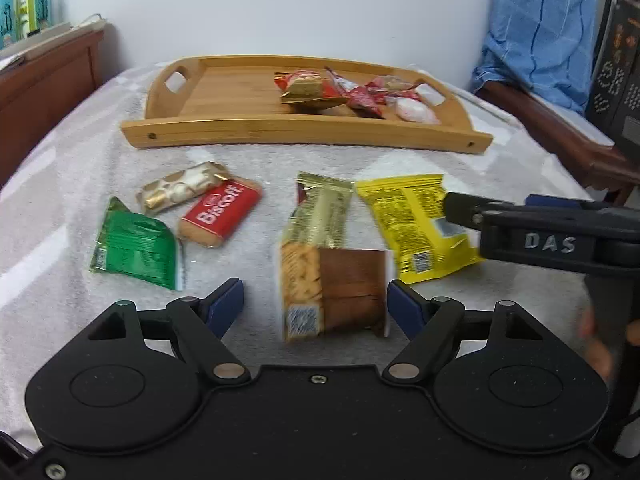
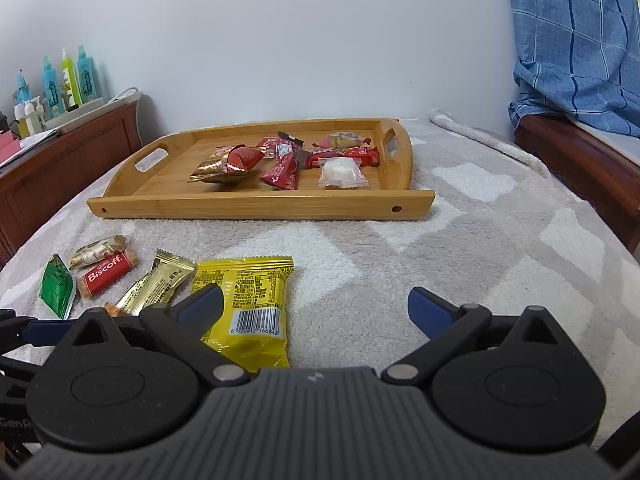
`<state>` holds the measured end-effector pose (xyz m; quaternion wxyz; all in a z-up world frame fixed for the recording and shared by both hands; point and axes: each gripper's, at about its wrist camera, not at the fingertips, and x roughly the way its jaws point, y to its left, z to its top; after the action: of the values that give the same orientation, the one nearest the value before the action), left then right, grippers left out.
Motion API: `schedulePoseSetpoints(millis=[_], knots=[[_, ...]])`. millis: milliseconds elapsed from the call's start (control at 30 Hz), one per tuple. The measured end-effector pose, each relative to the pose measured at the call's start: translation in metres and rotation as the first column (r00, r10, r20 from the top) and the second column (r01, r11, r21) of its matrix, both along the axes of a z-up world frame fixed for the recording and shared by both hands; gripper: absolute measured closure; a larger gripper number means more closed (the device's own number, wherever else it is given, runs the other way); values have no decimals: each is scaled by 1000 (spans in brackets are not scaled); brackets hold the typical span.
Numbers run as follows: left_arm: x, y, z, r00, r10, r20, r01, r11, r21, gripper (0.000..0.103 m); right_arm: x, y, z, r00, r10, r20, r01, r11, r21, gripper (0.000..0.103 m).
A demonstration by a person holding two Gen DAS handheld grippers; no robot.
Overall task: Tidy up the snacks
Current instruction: 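Grasp brown peanut pack with left tool while right tool approaches yellow wafer pack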
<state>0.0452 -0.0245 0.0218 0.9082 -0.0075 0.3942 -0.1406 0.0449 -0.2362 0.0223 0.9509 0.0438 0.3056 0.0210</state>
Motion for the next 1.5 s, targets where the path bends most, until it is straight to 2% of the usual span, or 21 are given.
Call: schedulePoseSetpoints(millis=[167,233,300,367,400,467,767,1067,1233,1267,1300,1500], knots=[[-2,-8,1,1000,-6,7,6,1000,-13,27,0,0,-1,1000,-4,-2,4,1000,0,0],[-4,-13,-1,1000,-9,24,9,1000,22,38,0,0,-1,1000,-7,-2,7,1000,1,0],[-6,-17,-1,999,-20,45,17,998,63,45,1,-1,-1,1000,-9,-3,9,1000,4,0],[-9,-16,0,998,-19,55,15,998,59,48,1,-1,-1,1000,-11,-4,11,1000,6,0],[-10,-15,1,998,-21,60,18,999,45,57,0,-1,-1,1000,-11,-4,11,1000,8,0],[-12,-13,5,998,-28,58,27,999,26,58,0,-1,-1,1000,-10,-6,10,1000,9,0],[-19,-5,12,996,-5,85,1,998,55,58,0,6,-4,999,31,-21,-31,1000,0,0],[-1,26,24,991,106,87,-109,993,34,58,-1,25,-10,992,121,-42,-121,993,12,0],[7,28,23,988,129,84,-133,990,41,59,0,36,-13,993,109,-43,-109,994,5,2],[7,28,22,988,131,80,-134,990,35,67,1,37,-14,993,106,-48,-106,994,5,2],[8,28,21,989,125,76,-127,992,23,83,1,38,-15,993,105,-53,-105,994,7,2],[12,23,21,990,116,77,-120,992,37,84,1,45,-17,994,100,-46,-101,994,-38,10]])
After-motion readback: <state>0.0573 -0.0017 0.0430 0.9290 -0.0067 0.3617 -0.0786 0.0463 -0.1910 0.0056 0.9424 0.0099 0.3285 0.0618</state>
